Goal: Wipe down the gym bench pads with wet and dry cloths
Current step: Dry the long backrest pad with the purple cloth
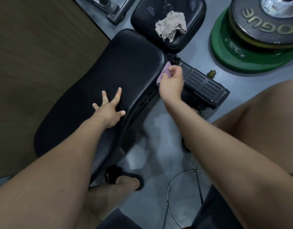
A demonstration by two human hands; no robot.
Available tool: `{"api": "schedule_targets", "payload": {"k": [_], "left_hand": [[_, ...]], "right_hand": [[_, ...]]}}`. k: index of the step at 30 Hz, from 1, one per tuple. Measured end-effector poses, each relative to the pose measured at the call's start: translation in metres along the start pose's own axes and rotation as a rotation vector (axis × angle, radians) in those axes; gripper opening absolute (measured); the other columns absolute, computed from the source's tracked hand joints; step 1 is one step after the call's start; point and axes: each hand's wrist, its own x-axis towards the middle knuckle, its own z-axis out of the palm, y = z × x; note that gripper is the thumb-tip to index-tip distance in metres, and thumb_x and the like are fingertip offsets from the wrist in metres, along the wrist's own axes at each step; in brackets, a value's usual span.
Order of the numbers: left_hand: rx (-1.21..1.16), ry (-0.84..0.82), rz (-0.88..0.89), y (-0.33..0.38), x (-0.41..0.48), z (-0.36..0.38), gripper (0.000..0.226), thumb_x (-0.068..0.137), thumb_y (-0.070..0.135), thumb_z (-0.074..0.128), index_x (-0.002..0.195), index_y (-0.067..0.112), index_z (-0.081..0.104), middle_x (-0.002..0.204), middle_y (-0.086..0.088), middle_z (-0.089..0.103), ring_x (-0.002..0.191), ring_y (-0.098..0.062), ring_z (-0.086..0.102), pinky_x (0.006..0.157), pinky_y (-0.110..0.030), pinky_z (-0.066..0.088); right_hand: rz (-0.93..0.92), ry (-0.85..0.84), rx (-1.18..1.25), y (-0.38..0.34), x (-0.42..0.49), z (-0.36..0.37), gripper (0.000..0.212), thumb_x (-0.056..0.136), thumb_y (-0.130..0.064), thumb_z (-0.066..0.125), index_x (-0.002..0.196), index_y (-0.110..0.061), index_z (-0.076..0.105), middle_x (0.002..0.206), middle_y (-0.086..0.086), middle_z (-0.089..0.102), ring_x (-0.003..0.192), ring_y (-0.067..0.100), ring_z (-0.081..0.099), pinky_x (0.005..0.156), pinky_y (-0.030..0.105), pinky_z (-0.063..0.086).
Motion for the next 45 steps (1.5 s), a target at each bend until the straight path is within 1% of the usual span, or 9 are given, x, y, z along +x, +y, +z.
{"api": "schedule_targets", "payload": {"k": [6,11,19,23,28,32,36,39,45], "left_hand": [[-0.007,-0.012,-0.003,0.001,-0.003,-0.003,0.085,0.105,0.031,0.052,0.146,0.066,-0.013,0.162,0.009,-0.032,0.149,-0.047,-0.018,0.119,-0.06,0.018],[-0.036,-0.034,-0.006,0.002,-0.003,-0.006,0.087,0.105,0.027,0.052,0.146,0.066,-0.014,0.161,0.01,-0.035,0.149,-0.046,-0.021,0.118,-0.059,0.022],[-0.049,-0.053,-0.006,-0.002,0.003,-0.006,0.088,0.105,0.026,0.051,0.144,0.068,-0.016,0.158,0.011,-0.04,0.148,-0.045,-0.025,0.114,-0.059,0.029],[-0.064,-0.059,-0.021,-0.001,0.005,-0.007,0.091,0.105,0.023,0.052,0.142,0.069,-0.017,0.156,0.013,-0.042,0.147,-0.044,-0.028,0.112,-0.058,0.032],[-0.08,-0.058,-0.024,-0.002,0.005,-0.006,0.093,0.105,0.021,0.052,0.14,0.071,-0.017,0.155,0.015,-0.044,0.146,-0.043,-0.029,0.111,-0.058,0.034],[-0.074,-0.059,-0.024,-0.001,0.003,-0.007,0.092,0.105,0.022,0.052,0.142,0.07,-0.017,0.155,0.014,-0.043,0.146,-0.044,-0.028,0.112,-0.058,0.033],[-0.061,-0.064,-0.017,-0.001,0.004,-0.007,0.091,0.105,0.024,0.052,0.142,0.069,-0.018,0.156,0.013,-0.043,0.146,-0.046,-0.028,0.112,-0.06,0.031],[-0.062,-0.064,-0.017,-0.002,0.006,-0.005,0.092,0.105,0.024,0.052,0.141,0.069,-0.019,0.155,0.013,-0.044,0.146,-0.046,-0.029,0.112,-0.062,0.031],[-0.066,-0.075,-0.044,-0.007,0.011,-0.003,0.102,0.103,0.018,0.054,0.128,0.077,-0.024,0.151,0.017,-0.048,0.145,-0.044,-0.031,0.11,-0.071,0.029]], "right_hand": [[-0.088,-0.099,-0.069,-0.021,0.038,-0.005,0.031,0.098,-0.016,0.045,0.109,-0.034,0.068,0.121,-0.017,0.069,0.111,0.001,0.063,0.107,0.037,0.049],[-0.232,-0.223,-0.167,-0.018,0.012,-0.009,0.054,0.096,-0.013,0.04,0.146,-0.031,0.051,0.147,-0.019,0.052,0.137,0.0,0.045,0.122,0.032,0.031],[-0.324,-0.282,-0.445,-0.047,0.028,-0.003,0.064,0.085,-0.02,0.043,0.148,-0.025,0.049,0.144,-0.014,0.054,0.134,0.013,0.045,0.118,0.035,0.034],[-0.369,-0.195,-0.39,-0.039,0.019,0.001,0.059,0.09,-0.011,0.042,0.148,-0.022,0.05,0.145,-0.01,0.052,0.136,0.003,0.042,0.12,0.024,0.029],[-0.379,-0.054,-0.362,-0.031,0.013,-0.005,0.042,0.098,-0.005,0.048,0.137,-0.014,0.058,0.13,0.0,0.056,0.111,-0.01,0.046,0.106,0.006,0.032],[-0.526,-0.079,-0.435,-0.02,0.007,-0.004,0.045,0.098,-0.006,0.049,0.139,-0.02,0.059,0.138,0.001,0.055,0.129,0.019,0.049,0.113,0.016,0.031],[-0.711,-0.065,-0.61,-0.008,-0.007,-0.011,0.045,0.091,0.0,0.045,0.127,-0.009,0.07,0.131,0.011,0.06,0.111,0.036,0.051,0.107,0.025,0.039],[-0.833,-0.096,-0.723,-0.016,0.007,-0.001,0.056,0.083,-0.001,0.034,0.125,-0.008,0.071,0.13,0.007,0.066,0.104,0.039,0.052,0.101,0.035,0.044],[-0.733,-0.386,-1.098,-0.066,0.053,0.056,0.067,0.09,-0.004,0.046,0.156,-0.016,0.038,0.161,0.005,0.036,0.147,0.033,0.032,0.119,0.04,0.03]]}}
